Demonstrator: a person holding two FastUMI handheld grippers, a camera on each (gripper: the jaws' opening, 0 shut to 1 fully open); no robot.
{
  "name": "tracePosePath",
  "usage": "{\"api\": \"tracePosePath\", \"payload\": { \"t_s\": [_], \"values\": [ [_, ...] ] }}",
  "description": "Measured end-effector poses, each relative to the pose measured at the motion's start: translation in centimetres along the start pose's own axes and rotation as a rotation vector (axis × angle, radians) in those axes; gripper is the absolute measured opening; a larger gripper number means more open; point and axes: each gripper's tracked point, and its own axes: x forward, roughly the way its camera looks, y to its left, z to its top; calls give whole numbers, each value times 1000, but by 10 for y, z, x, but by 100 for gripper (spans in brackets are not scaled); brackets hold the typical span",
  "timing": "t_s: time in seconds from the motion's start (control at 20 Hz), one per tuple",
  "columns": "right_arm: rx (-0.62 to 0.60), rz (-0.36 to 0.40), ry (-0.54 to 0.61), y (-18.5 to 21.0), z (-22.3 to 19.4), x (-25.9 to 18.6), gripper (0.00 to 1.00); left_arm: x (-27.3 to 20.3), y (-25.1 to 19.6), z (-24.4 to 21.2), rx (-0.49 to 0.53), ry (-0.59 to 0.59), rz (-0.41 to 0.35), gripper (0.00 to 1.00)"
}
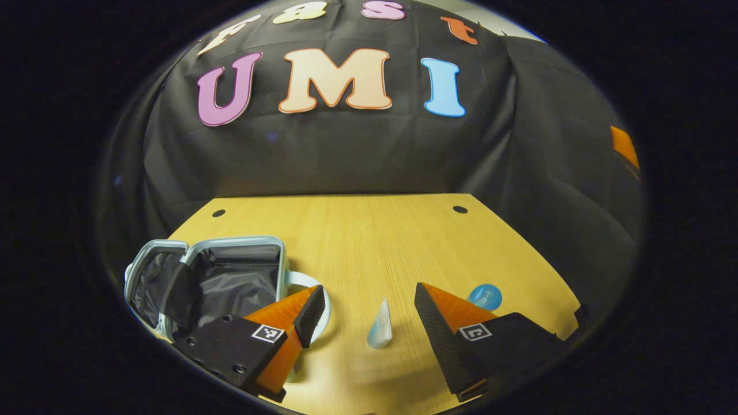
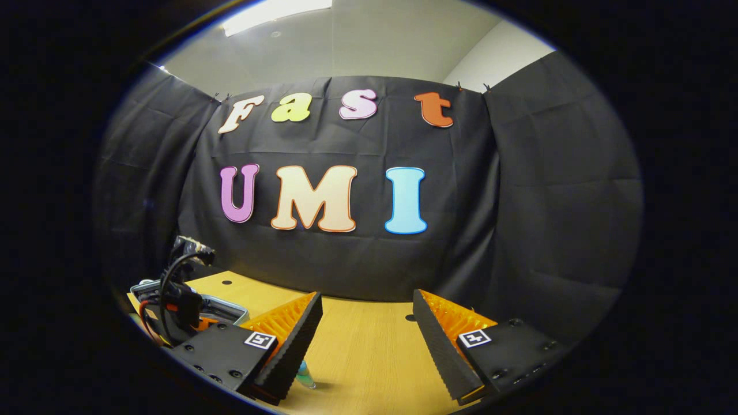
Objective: First open the suitcase, pack the skin care products into it, and then close the suitcase.
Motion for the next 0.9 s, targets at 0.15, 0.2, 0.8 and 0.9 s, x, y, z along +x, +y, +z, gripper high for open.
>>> {"api": "tracePosePath", "payload": {
  "t_s": [0.15, 0.2, 0.8, 0.9],
  "values": [
    [-3, 6, 27, 2, -12, -1, 100, 15, -4, -27, 7, 54, -4, 92],
    [-10, 8, 32, 3, -15, -1, 99, 21, -3, -34, 9, 69, -5, 92],
    [27, 171, 122, 61, -65, 15, 99, 25, 1, -47, 19, 133, -7, 23],
    [35, 207, 162, 74, -79, 21, 99, 6, 3, -25, 16, 98, -4, 23]
  ]
}}
